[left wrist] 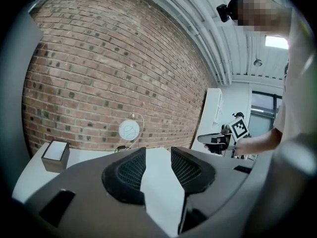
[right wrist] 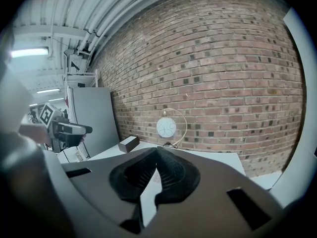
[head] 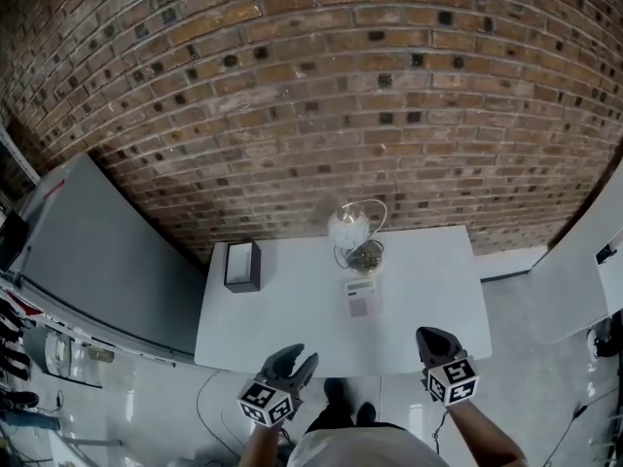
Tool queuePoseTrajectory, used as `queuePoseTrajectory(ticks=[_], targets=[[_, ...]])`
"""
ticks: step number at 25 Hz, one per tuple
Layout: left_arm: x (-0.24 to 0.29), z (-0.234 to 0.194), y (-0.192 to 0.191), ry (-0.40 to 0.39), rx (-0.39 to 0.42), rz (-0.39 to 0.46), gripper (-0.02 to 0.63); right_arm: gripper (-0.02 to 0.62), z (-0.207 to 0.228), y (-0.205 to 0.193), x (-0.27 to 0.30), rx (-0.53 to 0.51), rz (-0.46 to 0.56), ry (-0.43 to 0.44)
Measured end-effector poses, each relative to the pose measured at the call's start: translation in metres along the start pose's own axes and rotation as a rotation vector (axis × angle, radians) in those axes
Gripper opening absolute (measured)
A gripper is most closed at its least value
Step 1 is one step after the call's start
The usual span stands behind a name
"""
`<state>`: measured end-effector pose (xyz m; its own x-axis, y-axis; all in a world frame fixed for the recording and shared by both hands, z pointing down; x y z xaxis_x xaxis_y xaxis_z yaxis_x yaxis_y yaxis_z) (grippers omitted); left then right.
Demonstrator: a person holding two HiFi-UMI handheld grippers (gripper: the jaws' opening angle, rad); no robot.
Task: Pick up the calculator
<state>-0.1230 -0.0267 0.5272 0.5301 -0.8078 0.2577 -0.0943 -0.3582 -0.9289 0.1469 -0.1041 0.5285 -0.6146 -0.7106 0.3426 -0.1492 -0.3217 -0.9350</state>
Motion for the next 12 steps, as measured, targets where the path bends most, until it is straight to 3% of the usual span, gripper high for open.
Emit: queuePoseTrajectory(ticks=[12], targets=[[0.063,-0.045,-0.001,-0.099,-0.031,-0.04,0.164,0.012,0.027,0.013,0.046,0.008,-0.005,-0.071]])
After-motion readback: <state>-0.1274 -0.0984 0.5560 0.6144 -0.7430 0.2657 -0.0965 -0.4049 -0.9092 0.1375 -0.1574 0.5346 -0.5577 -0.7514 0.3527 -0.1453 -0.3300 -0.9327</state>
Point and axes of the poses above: the fingertips, and each gripper's own axes: x forward along the fingers, z to its right, y out of its top, the point moved 3 cm from there along -x, backward along the fingers
